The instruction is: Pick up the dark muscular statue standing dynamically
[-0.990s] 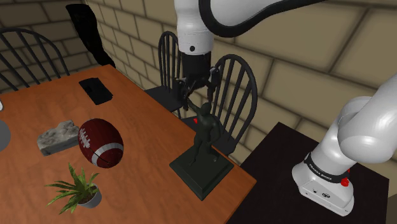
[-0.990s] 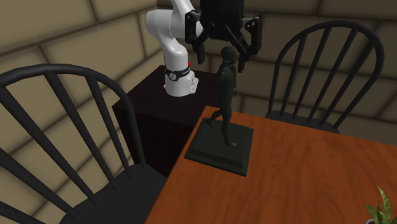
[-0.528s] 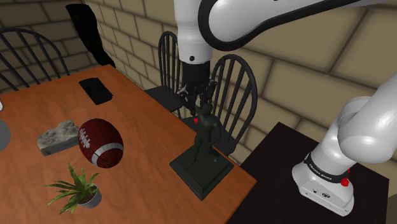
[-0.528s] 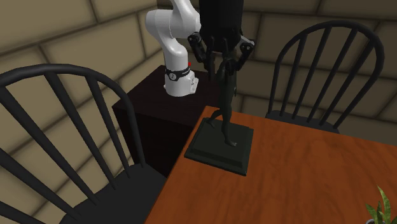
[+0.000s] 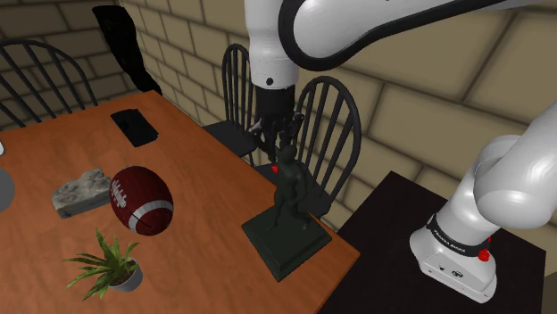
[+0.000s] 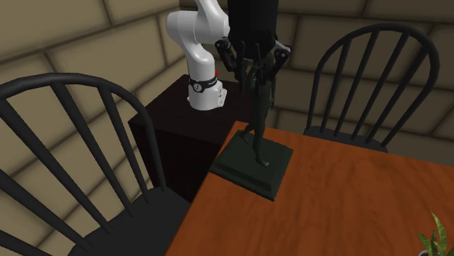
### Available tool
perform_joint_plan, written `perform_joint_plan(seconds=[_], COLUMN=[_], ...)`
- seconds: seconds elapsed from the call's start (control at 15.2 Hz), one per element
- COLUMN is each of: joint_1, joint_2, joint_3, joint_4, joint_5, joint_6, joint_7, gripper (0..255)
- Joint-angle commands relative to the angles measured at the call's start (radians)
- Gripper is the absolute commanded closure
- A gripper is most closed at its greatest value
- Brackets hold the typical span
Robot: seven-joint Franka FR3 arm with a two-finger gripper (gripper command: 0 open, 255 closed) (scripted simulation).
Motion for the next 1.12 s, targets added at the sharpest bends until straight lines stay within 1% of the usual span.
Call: perform_joint_plan(seconds=[0.0,0.92,1.06], joint_1=[0.000,-0.005,-0.005], joint_2=[0.001,-0.006,-0.006], joint_3=[0.000,-0.010,-0.011], joint_4=[0.010,0.191,0.193], joint_5=[0.000,-0.005,-0.005], joint_6=[-0.013,-0.201,-0.203], joint_7=[0.001,0.015,0.015], gripper=[255,255,255])
